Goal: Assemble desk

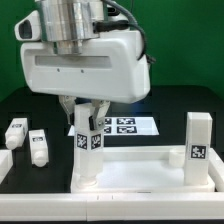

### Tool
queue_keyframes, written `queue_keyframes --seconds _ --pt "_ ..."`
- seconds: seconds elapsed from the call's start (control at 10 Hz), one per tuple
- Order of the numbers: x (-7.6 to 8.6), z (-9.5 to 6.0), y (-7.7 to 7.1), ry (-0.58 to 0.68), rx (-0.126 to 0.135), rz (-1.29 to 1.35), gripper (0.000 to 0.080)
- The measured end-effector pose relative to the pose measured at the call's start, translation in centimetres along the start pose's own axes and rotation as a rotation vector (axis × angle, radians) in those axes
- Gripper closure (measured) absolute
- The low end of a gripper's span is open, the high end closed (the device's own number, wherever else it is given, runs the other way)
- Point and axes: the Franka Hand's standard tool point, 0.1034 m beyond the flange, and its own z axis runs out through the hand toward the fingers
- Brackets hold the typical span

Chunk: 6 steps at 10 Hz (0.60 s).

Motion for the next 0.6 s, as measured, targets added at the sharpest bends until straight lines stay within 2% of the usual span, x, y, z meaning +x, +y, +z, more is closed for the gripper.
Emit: queue_keyframes --seconds 0.1,0.2,0.6 --pt "0.2 0.13 0.0 -0.016 0.042 0.209 0.0515" --pt "0.4 0.16 0.14 -0.035 0.07 0.36 0.0515" --pt "0.36 0.17 0.04 -0.044 0.071 0.564 0.0515"
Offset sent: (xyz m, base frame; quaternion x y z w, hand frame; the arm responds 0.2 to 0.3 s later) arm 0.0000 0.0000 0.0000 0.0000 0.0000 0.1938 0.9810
